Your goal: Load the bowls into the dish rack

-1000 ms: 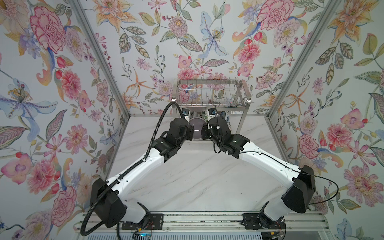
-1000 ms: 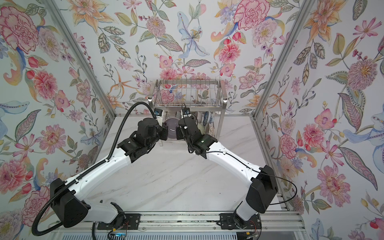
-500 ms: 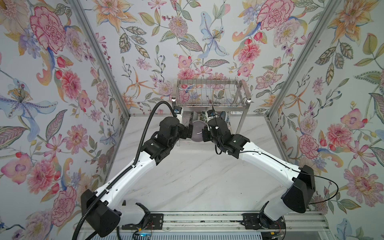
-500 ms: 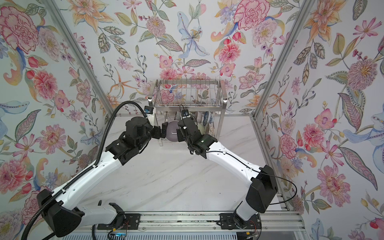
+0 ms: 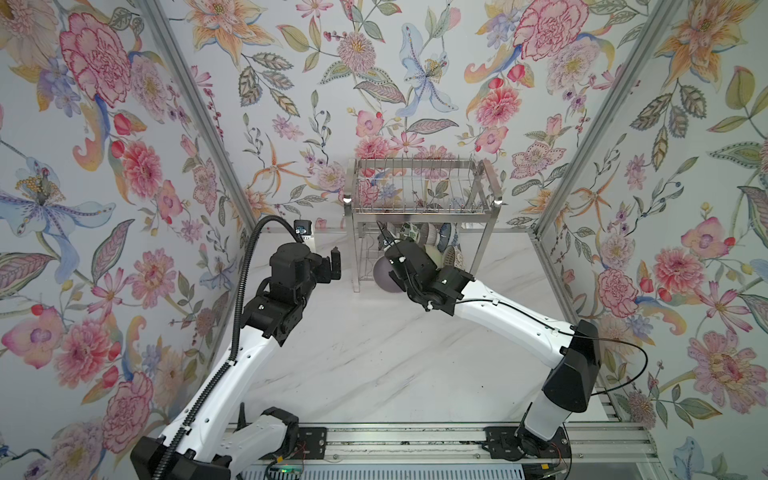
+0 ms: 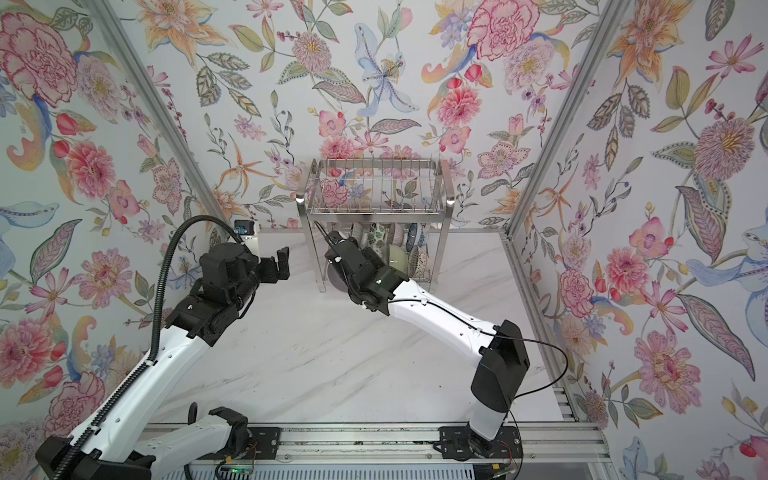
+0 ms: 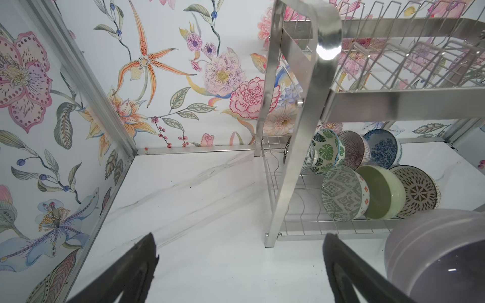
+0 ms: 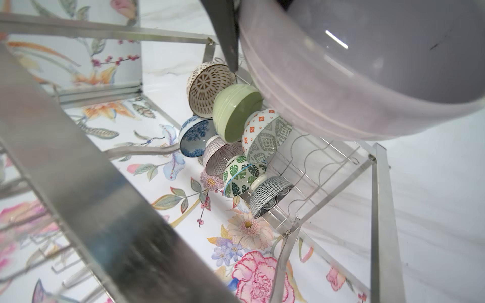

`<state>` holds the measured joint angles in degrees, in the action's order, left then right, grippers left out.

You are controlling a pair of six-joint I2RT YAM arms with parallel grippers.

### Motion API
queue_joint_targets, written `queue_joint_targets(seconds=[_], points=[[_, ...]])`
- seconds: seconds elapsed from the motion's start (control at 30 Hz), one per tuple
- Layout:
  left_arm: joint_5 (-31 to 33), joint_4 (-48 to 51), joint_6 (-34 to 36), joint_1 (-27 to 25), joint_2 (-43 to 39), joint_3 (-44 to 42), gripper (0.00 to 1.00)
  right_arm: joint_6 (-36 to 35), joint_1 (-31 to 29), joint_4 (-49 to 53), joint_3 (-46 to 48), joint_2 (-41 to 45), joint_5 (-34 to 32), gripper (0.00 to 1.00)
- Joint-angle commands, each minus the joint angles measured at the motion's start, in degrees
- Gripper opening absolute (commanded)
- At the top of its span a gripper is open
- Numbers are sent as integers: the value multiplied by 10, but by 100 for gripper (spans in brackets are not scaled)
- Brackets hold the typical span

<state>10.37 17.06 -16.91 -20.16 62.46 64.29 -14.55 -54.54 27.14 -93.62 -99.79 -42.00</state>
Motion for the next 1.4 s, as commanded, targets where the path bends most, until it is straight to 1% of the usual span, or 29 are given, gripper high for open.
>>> queue_joint_targets(seconds=[0.0, 0.27, 0.47, 0.53, 0.7, 1.0, 1.13, 1.37], points=[[-27, 17, 5, 21, -10, -11, 99, -128, -6, -76, 16, 0, -53, 0], [-46, 16, 6, 45, -22, -24, 99, -222, -6, -110, -10, -58, -84, 0], [-56, 14, 7, 57, -29, -32, 100, -233, 5, -106, -61, -108, -88, 0], [-60, 15, 8, 60, -31, -33, 99, -222, 10, -85, -88, -125, -83, 0], [-67, 15, 9, 68, -35, -39, 99, -161, 25, 3, -164, -173, -68, 0], [-76, 16, 12, 77, -36, -38, 99, -101, 42, 95, -253, -227, -52, 0], [-80, 16, 13, 80, -34, -36, 99, -86, 48, 118, -280, -242, -42, 0], [-89, 17, 13, 82, -29, -29, 99, -72, 57, 132, -317, -272, -44, 0]])
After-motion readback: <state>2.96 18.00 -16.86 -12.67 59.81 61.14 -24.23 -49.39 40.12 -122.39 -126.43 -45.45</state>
